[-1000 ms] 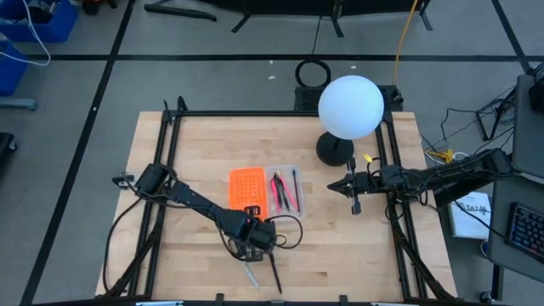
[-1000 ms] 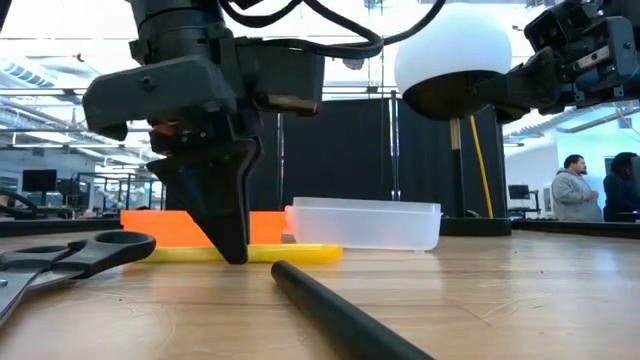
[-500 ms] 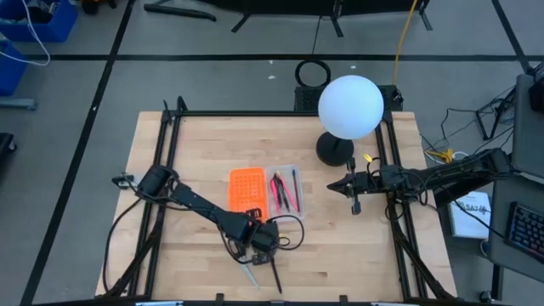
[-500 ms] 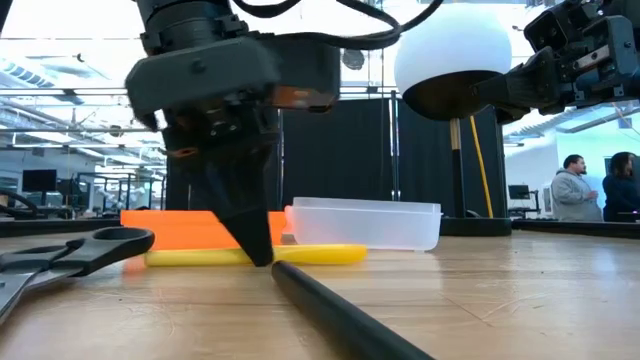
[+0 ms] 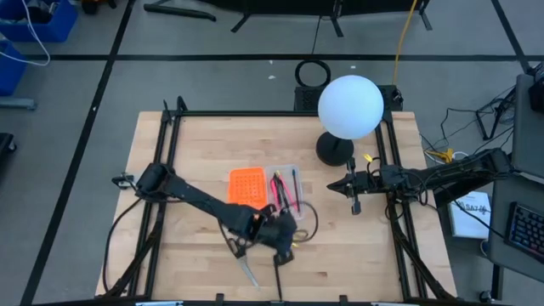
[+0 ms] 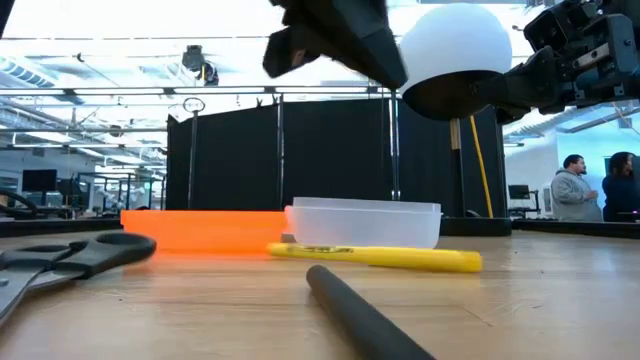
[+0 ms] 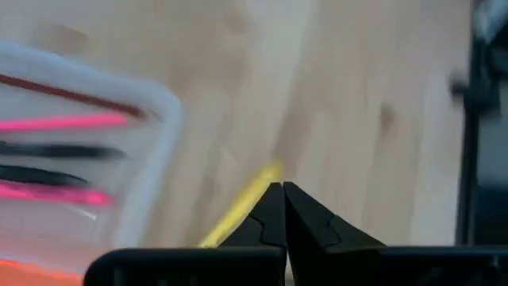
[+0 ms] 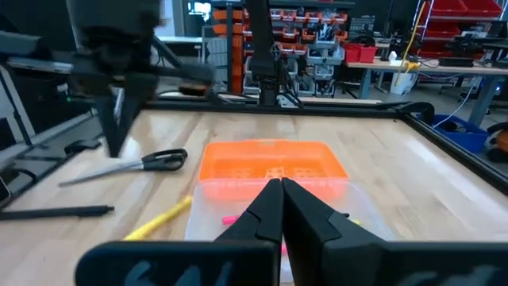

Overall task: Pick & place school supplies into a supply box
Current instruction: Put the yellow pen into the supply box

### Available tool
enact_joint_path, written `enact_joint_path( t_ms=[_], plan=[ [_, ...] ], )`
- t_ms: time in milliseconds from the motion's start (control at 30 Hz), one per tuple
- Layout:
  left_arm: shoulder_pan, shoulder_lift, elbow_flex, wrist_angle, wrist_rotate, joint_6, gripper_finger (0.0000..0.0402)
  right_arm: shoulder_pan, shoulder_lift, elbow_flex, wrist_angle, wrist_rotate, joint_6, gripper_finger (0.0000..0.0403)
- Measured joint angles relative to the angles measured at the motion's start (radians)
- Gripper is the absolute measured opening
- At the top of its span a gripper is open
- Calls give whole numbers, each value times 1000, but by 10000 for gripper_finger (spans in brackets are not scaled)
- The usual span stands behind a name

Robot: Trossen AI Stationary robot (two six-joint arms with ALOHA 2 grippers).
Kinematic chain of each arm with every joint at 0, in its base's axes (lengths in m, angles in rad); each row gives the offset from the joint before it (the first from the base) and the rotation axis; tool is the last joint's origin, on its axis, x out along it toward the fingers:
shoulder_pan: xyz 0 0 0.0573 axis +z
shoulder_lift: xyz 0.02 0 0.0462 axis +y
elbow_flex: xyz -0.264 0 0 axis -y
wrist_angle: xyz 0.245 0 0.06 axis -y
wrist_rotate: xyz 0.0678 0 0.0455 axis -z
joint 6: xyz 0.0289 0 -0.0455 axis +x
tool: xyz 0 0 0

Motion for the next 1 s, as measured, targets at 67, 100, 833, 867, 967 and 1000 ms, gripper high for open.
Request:
enact_joint_path(
  t_ms=[67, 100, 833, 867, 967, 1000],
  plan=[
    [20, 0, 21, -5, -27, -49, 6, 0, 0, 0, 8, 0, 18, 0],
    [31, 1, 30, -13, -7, -50, 7, 0, 0, 0, 12, 0, 25, 0],
    [18, 175, 101, -61, 338, 499, 153, 0, 0, 0, 7, 0, -21, 0],
    [13, 191, 126, -69, 333, 526, 162, 0, 0, 0, 6, 1, -18, 0],
    [-1, 229, 214, -121, 271, 618, 182, 0, 0, 0, 7, 1, 5, 0],
    [-6, 241, 242, -144, 239, 646, 188, 0, 0, 0, 7, 1, 7, 0]
  ],
)
